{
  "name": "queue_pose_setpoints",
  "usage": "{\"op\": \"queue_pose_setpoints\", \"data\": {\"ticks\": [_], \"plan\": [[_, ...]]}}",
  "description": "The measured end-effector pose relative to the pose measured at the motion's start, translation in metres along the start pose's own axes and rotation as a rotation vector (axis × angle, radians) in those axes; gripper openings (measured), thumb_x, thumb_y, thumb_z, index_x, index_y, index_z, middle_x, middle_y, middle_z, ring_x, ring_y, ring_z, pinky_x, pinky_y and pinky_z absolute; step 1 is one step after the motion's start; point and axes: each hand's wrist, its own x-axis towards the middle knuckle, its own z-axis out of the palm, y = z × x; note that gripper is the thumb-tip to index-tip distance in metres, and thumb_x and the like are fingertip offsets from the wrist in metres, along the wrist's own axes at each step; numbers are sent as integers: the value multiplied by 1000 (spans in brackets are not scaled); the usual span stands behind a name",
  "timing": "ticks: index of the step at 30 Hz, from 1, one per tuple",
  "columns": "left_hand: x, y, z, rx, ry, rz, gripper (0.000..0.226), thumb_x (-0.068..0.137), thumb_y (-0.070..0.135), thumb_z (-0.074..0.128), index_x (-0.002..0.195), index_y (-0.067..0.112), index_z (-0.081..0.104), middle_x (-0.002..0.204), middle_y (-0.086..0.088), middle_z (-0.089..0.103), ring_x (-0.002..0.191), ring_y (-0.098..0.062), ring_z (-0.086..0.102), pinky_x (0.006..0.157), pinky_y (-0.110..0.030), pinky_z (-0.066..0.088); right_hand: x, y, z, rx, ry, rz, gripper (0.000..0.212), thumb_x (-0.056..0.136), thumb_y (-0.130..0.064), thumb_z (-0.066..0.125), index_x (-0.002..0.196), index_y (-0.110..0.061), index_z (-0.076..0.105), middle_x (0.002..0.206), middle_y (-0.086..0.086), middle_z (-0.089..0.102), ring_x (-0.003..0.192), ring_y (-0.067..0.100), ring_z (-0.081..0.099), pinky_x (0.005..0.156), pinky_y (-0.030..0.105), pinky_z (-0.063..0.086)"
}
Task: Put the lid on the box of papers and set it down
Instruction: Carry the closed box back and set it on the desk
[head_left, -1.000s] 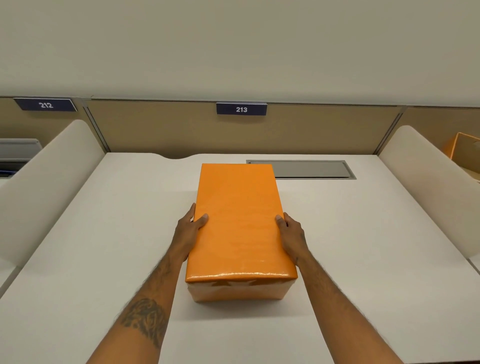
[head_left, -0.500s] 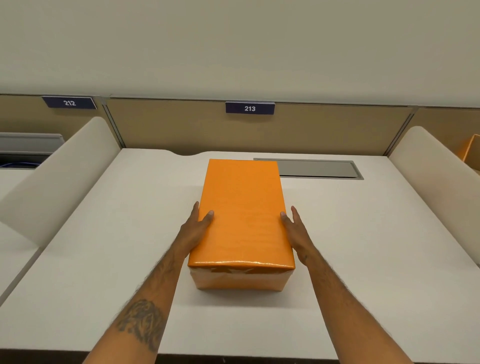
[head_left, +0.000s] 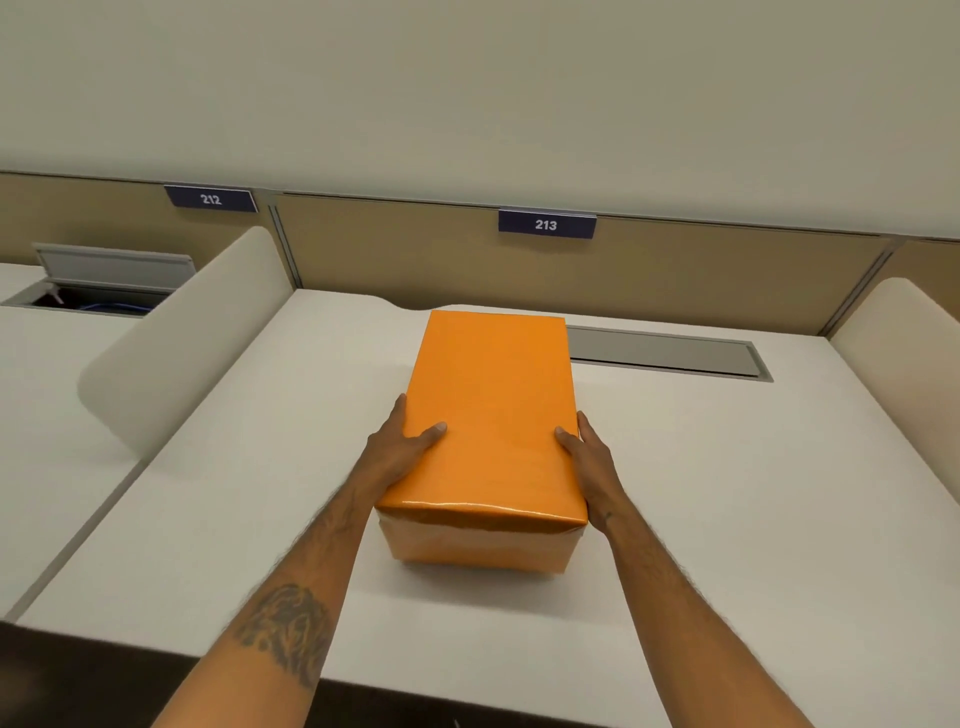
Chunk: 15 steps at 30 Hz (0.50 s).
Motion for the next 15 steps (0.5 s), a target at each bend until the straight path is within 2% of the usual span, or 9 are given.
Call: {"op": "queue_pose_setpoints", "data": {"ticks": [8,12,15], "plan": [[23,-25,-124,12,78,47,96,83,68,55,155,35,1,159,-4,30,135,-35,43,105,-52,39,11,-38,119,38,-39,-74,59,99,-42,47,152,-29,25,145,3,48,115,31,58,91,52,52],[38,-43,-191,54,117,63,96,83,68,55,154,36,0,159,-4,29,137,-35,40,107,-51,36,16,-56,188,89,-61,-109,52,99,-39,48,147,-32,33,127,-5,54,97,16,62,67,34,53],[54,-54,-234,82,140,63,96,83,68,56,155,35,1,160,-5,29,138,-34,39,109,-50,34,21,-69,233,106,-86,-116,47,99,-38,48,144,-34,36,117,-10,58,96,15,63,62,31,52]]}}
